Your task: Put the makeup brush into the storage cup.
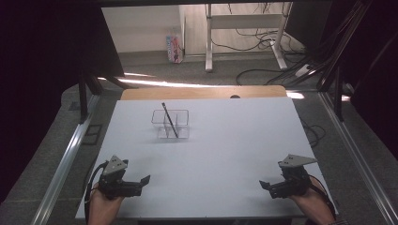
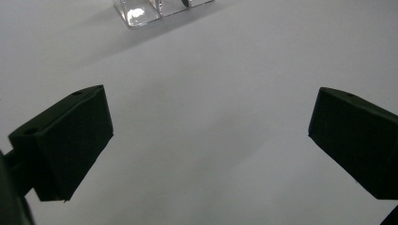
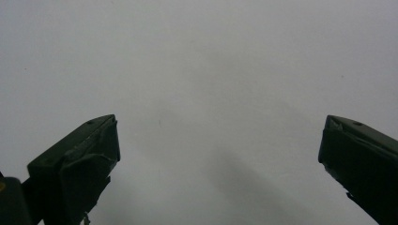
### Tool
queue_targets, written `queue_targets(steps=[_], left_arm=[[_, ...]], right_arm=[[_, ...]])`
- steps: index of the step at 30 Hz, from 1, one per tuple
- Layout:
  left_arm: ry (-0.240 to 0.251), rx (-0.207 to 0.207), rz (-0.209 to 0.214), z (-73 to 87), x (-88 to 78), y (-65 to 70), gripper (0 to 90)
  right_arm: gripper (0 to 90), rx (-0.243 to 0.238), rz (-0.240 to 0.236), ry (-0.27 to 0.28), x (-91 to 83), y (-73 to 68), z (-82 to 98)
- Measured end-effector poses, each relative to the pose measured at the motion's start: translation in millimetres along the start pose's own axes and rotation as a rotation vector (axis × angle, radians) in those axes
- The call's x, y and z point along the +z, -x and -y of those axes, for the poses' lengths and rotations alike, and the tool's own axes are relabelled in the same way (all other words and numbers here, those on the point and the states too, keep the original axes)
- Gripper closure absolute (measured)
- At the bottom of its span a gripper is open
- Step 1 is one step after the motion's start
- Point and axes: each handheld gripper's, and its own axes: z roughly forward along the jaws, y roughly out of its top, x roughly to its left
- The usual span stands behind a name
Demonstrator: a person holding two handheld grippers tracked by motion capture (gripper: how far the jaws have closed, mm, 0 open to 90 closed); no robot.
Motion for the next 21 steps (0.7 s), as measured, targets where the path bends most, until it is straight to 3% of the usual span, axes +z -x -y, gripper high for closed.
queue_targets(steps=[21], left_arm=[[-0.015,-0.022,-0.013,20.8,-10.9,3.2,0.6]], right_arm=[[0.0,-0.006,-0.002,-0.008,1.2,-1.4,0.3]])
